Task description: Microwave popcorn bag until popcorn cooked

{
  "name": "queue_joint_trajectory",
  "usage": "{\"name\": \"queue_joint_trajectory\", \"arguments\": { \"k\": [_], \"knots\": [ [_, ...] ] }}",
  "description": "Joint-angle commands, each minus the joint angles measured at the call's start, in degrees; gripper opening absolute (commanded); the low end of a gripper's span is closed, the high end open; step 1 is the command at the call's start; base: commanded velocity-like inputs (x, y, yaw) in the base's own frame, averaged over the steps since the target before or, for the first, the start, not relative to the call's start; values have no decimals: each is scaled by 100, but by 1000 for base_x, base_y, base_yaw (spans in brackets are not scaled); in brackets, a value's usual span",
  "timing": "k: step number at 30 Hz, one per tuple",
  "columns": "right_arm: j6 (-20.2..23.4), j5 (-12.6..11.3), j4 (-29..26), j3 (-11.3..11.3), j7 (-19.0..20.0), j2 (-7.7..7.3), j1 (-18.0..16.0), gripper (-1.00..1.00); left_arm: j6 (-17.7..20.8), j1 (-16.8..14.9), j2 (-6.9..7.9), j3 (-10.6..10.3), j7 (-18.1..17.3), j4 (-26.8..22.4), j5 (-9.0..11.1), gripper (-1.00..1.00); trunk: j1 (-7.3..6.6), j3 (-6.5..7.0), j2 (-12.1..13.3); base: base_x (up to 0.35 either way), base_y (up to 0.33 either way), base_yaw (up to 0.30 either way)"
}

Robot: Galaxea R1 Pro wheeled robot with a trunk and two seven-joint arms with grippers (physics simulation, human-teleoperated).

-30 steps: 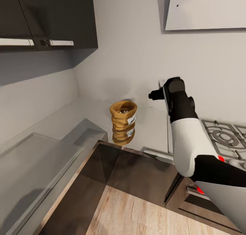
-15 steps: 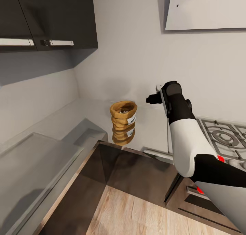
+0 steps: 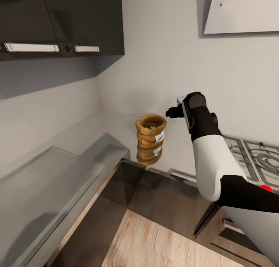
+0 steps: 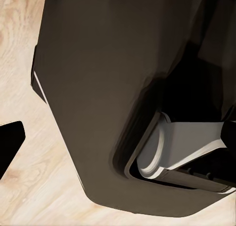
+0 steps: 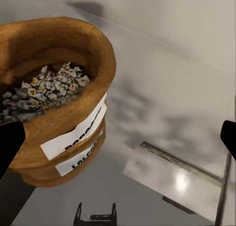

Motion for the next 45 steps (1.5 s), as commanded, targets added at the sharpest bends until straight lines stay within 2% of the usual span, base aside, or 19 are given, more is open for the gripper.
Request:
{"name": "queue_joint_trajectory", "arguments": {
  "k": [1, 6, 17, 19, 23, 25, 27, 28, 29, 34, 45],
  "knots": [
    [15, 60, -9, -22, 53, 6, -4, 100, -13, -2, 0, 31, -25, 2, 23, 100, 0, -6, -4, 0, 0, 268],
    [15, 79, -48, -22, 38, 6, -4, 100, -13, -2, 0, 31, -25, 2, 23, 100, 0, -6, -4, 0, 0, 187],
    [15, 95, -270, -40, -3, 6, -4, 100, -13, -2, -2, 31, -25, 2, 23, 100, 0, -6, -4, 0, 0, 10],
    [15, 95, -179, -34, -284, 6, -4, 100, -13, -2, -1, 31, -25, 2, 23, 100, 0, -6, -4, 0, 0, 0],
    [15, 59, 176, -33, -1357, 6, -4, 100, -13, -2, -1, 31, -25, 2, 23, 100, 0, -6, -4, 0, 0, 0],
    [15, 37, 195, -41, -1527, 6, -4, 100, -13, -2, 0, 31, -25, 2, 24, 100, 0, -6, -4, 0, 0, 0],
    [15, -113, 197, -46, -1601, 6, -4, 100, -13, -2, 0, 31, -25, 2, 23, 100, 0, -6, -4, 0, 0, 0],
    [15, -755, 193, -44, -1638, 6, -4, 100, -13, -2, 0, 31, -25, 2, 25, 100, 0, -6, -4, 0, 0, 0],
    [15, -1014, 188, -38, -1661, 6, -4, 100, -13, -2, 0, 31, -25, 2, 26, 100, 0, -6, -4, 0, 0, 110],
    [15, -1082, 187, -44, -1672, 6, -4, 100, -13, -2, 0, 31, -25, 2, 25, 100, 0, -6, -4, 0, 0, 222],
    [15, -1077, 187, -43, -1688, 6, -4, 100, -13, -2, 0, 31, -25, 2, 28, 100, 0, -6, -4, 0, 0, 199]
  ]
}}
